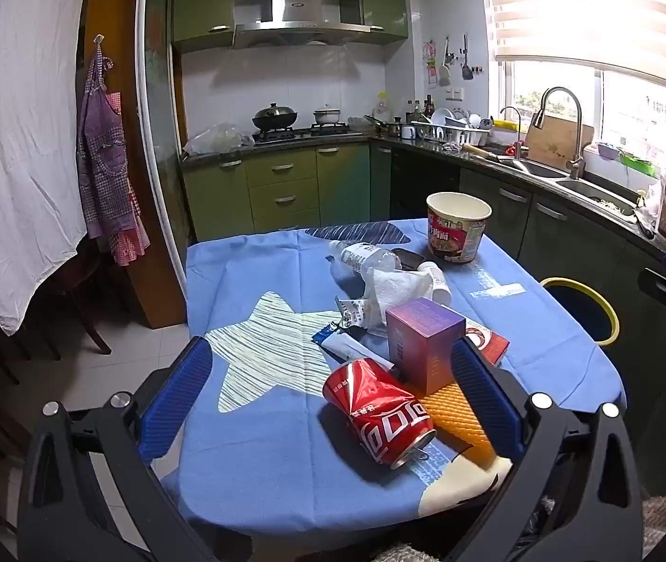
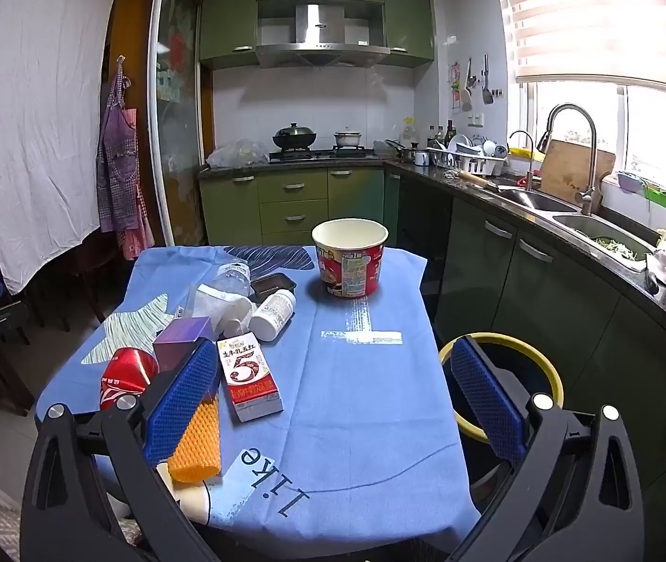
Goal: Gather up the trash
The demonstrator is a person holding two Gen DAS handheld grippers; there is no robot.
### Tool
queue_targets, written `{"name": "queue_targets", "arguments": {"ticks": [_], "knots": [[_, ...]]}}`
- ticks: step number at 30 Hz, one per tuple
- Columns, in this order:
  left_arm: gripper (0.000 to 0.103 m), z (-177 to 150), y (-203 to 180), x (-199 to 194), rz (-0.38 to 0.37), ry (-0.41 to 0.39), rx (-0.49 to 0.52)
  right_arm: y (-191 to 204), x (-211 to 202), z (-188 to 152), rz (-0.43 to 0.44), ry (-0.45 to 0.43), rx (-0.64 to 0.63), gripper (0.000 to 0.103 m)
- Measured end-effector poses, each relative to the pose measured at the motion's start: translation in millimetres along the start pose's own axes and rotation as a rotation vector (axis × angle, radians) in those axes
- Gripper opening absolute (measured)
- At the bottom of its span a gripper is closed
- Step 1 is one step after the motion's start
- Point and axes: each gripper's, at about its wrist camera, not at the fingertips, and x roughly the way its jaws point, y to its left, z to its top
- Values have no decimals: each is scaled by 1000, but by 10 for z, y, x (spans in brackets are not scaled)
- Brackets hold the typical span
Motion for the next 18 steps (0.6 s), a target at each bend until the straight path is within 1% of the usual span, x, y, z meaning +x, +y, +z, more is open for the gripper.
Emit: {"name": "queue_targets", "arguments": {"ticks": [3, 5, 18], "knots": [[97, -31, -29, 30, -3, 0, 5, 2, 3, -1, 1, 0, 0, 99], [97, -28, -47, -50, -2, 0, 9, 1, 3, -2, 2, 0, 1, 99], [97, 12, -65, -18, -8, 9, 5, 22, 45, -39, 8, 10, 5, 99]]}}
